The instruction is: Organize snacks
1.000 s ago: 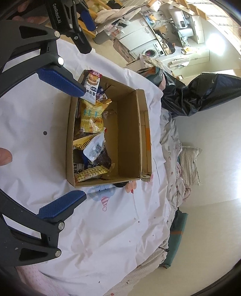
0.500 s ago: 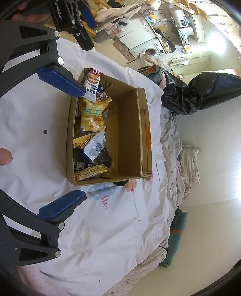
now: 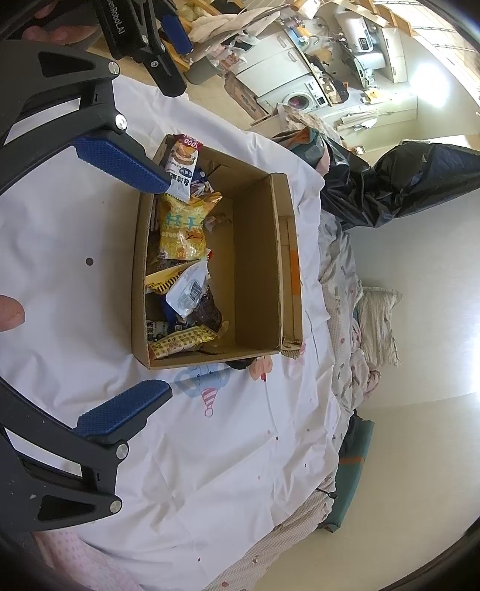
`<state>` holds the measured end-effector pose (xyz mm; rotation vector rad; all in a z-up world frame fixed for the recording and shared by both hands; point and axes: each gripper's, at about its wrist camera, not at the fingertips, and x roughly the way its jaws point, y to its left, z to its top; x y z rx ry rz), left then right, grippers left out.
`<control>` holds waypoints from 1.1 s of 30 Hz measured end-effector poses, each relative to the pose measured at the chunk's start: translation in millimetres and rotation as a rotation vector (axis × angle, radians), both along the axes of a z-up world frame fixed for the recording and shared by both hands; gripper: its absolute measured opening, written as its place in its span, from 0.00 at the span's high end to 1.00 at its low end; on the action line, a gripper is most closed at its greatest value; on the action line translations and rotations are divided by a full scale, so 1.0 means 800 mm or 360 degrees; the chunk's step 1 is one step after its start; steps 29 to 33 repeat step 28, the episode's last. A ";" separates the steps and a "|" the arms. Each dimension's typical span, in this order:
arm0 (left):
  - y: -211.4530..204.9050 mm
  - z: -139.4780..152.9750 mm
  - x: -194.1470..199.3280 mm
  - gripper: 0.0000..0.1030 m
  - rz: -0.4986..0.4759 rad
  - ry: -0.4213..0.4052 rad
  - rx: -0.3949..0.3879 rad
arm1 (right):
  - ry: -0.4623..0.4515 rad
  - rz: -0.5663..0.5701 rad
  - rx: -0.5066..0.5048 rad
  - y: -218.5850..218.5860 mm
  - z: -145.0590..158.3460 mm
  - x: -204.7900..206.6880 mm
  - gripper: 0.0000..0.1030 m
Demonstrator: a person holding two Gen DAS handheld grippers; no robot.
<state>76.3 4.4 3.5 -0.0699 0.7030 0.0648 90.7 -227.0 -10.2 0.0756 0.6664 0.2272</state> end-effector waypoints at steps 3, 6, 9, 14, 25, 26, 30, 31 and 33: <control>-0.001 0.004 -0.001 0.00 -0.0007 -0.0019 -0.0002 | -0.0003 0.0000 -0.0001 0.000 0.000 0.000 0.00; -0.002 0.004 -0.001 0.00 -0.0016 -0.0002 -0.0011 | -0.0002 0.0000 0.0001 0.000 0.000 0.000 0.00; -0.002 0.004 -0.002 0.00 -0.0018 -0.0002 -0.0008 | -0.0002 0.0001 0.0003 0.000 0.001 -0.001 0.00; -0.003 0.003 0.000 0.00 -0.0025 0.0013 -0.0025 | -0.0002 -0.0001 0.0002 0.000 0.001 -0.001 0.00; 0.000 0.000 0.001 0.00 -0.0020 0.0032 -0.0030 | 0.0003 0.0000 0.0001 0.001 0.002 -0.003 0.00; 0.000 0.000 0.001 0.00 -0.0019 0.0031 -0.0029 | 0.0004 0.0001 0.0000 0.002 0.002 -0.003 0.00; 0.000 0.000 0.001 0.00 -0.0020 0.0032 -0.0032 | 0.0005 0.0005 -0.0002 0.003 0.002 -0.003 0.00; 0.000 0.000 0.001 0.00 -0.0020 0.0032 -0.0032 | 0.0005 0.0005 -0.0002 0.003 0.002 -0.003 0.00; 0.000 0.000 0.001 0.00 -0.0020 0.0032 -0.0032 | 0.0005 0.0005 -0.0002 0.003 0.002 -0.003 0.00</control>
